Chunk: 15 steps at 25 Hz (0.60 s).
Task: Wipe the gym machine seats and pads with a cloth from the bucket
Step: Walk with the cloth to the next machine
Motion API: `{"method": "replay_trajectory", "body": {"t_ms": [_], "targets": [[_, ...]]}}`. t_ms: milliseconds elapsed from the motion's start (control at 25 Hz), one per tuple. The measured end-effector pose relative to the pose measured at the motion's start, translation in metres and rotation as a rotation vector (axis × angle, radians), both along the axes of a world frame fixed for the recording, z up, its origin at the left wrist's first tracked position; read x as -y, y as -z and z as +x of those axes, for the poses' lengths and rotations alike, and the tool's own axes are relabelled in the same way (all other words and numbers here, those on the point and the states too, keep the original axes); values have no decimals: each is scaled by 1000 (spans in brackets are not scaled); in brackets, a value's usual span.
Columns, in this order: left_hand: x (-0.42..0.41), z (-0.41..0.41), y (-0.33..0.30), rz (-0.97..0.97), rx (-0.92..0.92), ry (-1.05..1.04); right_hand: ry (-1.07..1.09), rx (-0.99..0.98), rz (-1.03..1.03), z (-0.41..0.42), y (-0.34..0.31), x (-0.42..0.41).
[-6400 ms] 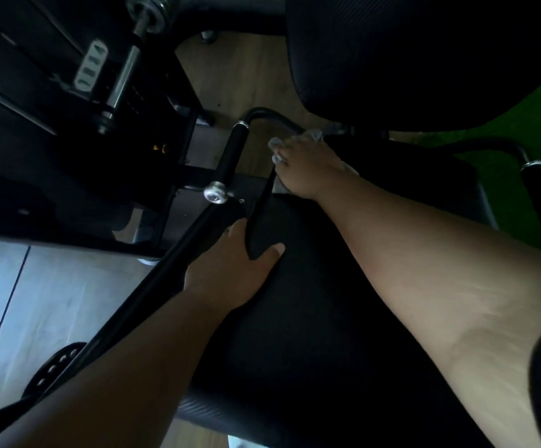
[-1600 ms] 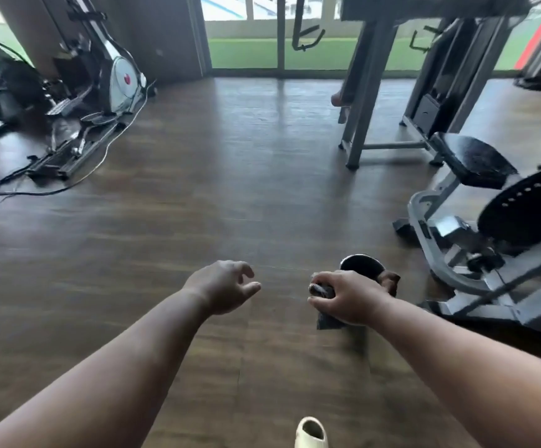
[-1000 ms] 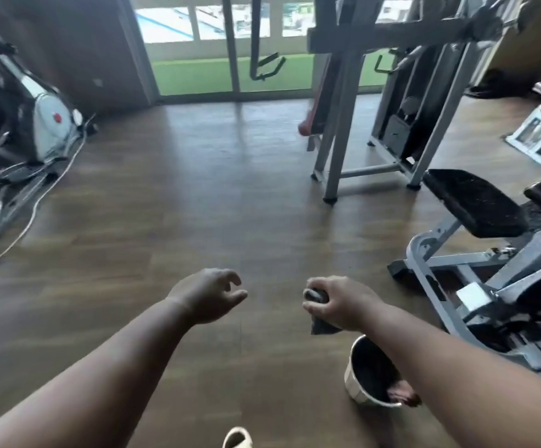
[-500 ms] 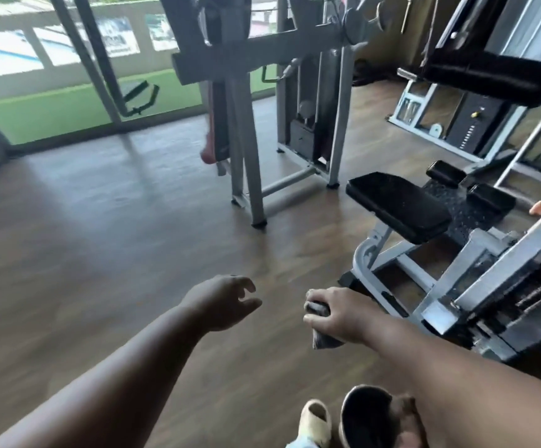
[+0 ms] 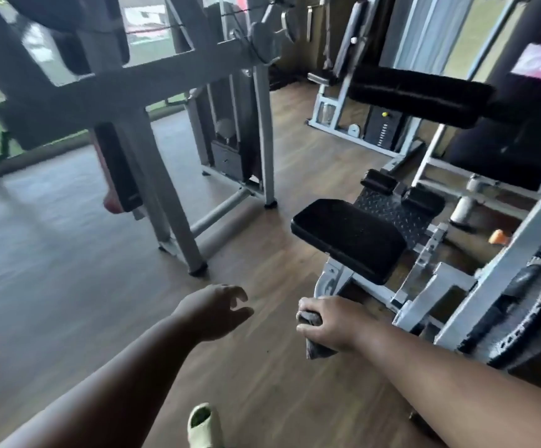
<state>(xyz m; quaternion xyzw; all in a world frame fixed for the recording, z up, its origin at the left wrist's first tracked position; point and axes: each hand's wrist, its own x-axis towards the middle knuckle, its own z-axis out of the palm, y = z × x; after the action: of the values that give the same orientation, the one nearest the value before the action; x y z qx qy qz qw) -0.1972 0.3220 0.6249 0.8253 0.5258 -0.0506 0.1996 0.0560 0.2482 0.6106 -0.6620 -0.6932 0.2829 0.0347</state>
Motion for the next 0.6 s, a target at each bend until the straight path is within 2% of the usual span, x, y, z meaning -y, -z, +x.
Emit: {"method": "replay_trajectory", "body": {"t_ms": [200,360,600], "targets": [[-121,33,15,-9,-13,231,304,-13,-81,13,27,-35],[-181,76,27,-57,-68,449,547,-73,-83,9,48,-42],[-236,177,54,-85,-54,634,709,-111,-96,53,65,-67]]}}
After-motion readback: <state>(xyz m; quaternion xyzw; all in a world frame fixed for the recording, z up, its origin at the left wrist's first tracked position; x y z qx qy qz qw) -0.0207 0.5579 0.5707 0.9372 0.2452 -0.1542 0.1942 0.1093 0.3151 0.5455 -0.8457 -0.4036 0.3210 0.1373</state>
